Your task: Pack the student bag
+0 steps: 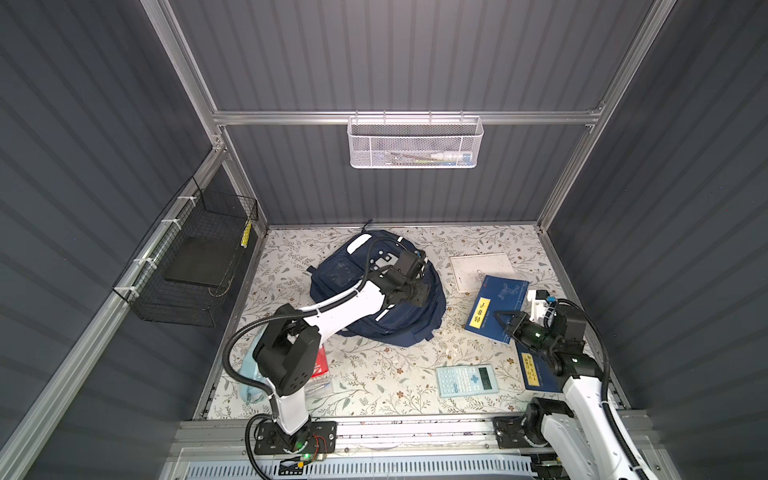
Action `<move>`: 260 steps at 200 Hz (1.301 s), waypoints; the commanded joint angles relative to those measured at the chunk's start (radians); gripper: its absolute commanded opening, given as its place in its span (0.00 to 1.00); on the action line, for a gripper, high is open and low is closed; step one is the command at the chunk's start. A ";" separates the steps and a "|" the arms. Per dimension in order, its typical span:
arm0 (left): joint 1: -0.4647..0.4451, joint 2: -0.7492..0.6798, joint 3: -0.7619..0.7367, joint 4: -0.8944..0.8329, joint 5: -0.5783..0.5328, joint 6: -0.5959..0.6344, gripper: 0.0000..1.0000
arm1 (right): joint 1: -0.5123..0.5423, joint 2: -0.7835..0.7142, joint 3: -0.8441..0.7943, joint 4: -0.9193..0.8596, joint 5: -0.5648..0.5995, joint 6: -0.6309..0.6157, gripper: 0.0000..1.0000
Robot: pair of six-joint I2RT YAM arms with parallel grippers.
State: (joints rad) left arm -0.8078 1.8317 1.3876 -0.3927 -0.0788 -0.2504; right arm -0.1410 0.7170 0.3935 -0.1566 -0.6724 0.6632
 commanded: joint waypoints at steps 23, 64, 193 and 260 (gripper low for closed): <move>-0.019 0.110 0.017 -0.122 -0.203 0.078 0.70 | 0.017 0.005 0.038 0.100 -0.067 0.024 0.00; -0.018 0.187 0.117 -0.171 -0.226 0.119 0.00 | 0.083 0.048 0.050 0.147 -0.061 0.053 0.00; 0.201 -0.155 0.316 -0.273 0.257 0.029 0.00 | 0.540 0.532 0.172 0.650 0.141 0.231 0.00; 0.213 -0.145 0.355 -0.266 0.332 0.002 0.00 | 0.711 1.148 0.558 0.844 0.272 0.346 0.00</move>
State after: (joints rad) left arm -0.5987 1.7004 1.6833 -0.7185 0.1963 -0.2298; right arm 0.5045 1.7458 0.8169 0.6224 -0.5072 0.9695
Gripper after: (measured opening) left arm 0.067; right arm 0.105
